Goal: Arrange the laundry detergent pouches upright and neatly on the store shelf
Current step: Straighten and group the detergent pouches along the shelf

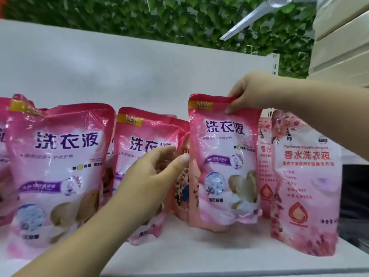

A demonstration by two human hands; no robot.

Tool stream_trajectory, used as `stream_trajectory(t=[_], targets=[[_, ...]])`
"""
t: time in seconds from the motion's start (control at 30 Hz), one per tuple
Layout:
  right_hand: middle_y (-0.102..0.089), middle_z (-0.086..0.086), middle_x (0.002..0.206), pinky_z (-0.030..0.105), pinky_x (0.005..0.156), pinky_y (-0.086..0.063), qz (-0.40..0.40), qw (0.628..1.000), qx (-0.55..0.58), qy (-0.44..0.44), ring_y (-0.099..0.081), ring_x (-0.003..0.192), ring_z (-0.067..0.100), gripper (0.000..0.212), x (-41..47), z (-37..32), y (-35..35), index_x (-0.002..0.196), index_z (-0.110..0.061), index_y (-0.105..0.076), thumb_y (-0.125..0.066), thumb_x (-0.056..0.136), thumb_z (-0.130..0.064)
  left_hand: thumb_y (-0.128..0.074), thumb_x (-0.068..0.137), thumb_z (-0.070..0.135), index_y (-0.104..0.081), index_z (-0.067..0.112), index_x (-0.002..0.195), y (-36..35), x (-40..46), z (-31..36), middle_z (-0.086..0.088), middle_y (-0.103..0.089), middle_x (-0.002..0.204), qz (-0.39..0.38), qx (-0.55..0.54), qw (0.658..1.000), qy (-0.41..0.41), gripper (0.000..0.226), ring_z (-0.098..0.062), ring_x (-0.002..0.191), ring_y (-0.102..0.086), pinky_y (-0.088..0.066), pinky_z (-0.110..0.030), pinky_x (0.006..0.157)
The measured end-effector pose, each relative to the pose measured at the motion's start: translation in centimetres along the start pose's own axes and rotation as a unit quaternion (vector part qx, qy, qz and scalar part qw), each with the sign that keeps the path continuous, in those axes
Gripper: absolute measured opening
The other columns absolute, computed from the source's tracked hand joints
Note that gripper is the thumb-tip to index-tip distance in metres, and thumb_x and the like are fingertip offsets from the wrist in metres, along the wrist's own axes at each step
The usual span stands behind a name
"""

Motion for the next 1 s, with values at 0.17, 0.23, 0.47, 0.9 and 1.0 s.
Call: stream_trajectory(t=[0.17,0.23,0.47,0.9,1.0], targets=[[-0.065,0.001,0.08,0.03,0.077,-0.051,0.084,0.994,0.064,-0.001,-0.06,0.073,0.018,0.023,1.4,-0.1,2.3,0.101,-0.02,-0.071,-0.072,0.078,-0.021,-0.047,0.054,0.063,-0.05,0.023,0.13,-0.3,2.1,1.4,0.014,-0.061,0.115,-0.02,0.016,1.0,-0.014,0.086,-0.004,0.1,-0.059,-0.047,-0.021,0.086],[-0.068,0.006,0.087,0.034,0.082,-0.053,0.111,0.99,0.089,0.007,-0.063,0.08,0.023,0.023,1.8,-0.3,3.1,0.101,-0.017,-0.072,-0.072,0.078,-0.018,-0.05,0.05,0.066,-0.053,0.021,0.126,-0.4,3.4,2.4,0.006,-0.063,0.118,-0.044,-0.003,0.999,-0.012,0.089,-0.012,0.106,-0.059,-0.047,-0.026,0.09],[-0.067,0.005,0.087,0.037,0.088,-0.05,0.248,0.959,0.127,0.046,-0.059,0.081,0.017,0.023,3.8,-1.9,6.5,0.102,-0.014,-0.072,-0.069,0.08,-0.018,-0.069,0.046,0.076,-0.05,0.008,0.127,-2.7,10.2,4.9,-0.009,-0.058,0.126,-0.098,-0.056,0.992,0.049,0.107,-0.029,0.11,-0.057,-0.043,-0.04,0.099],[-0.071,0.005,0.094,0.028,0.076,-0.044,0.418,0.886,0.126,0.158,-0.06,0.087,0.02,0.021,3.8,-6.5,11.8,0.102,-0.018,-0.073,-0.064,0.083,-0.023,-0.086,0.046,0.047,-0.051,0.012,0.122,-0.2,12.2,12.8,-0.009,-0.069,0.104,-0.011,-0.188,0.979,-0.078,0.09,-0.025,0.085,-0.07,-0.056,-0.04,0.08],[-0.068,0.004,0.083,0.035,0.083,-0.051,0.384,0.881,0.218,0.17,-0.061,0.081,0.019,0.02,3.5,-7.3,12.2,0.097,-0.018,-0.074,-0.071,0.077,-0.022,-0.083,0.065,0.022,-0.067,0.015,0.093,2.6,11.1,12.8,-0.006,-0.073,0.086,0.034,-0.133,0.983,-0.125,0.033,-0.02,0.074,-0.071,-0.058,-0.033,0.07]])
Point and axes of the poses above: each hand's wrist, its own x-axis towards the middle knuckle, its own y-axis out of the back of the hand, z = x × y, the point moved 3 cm from there along x, towards the middle knuckle
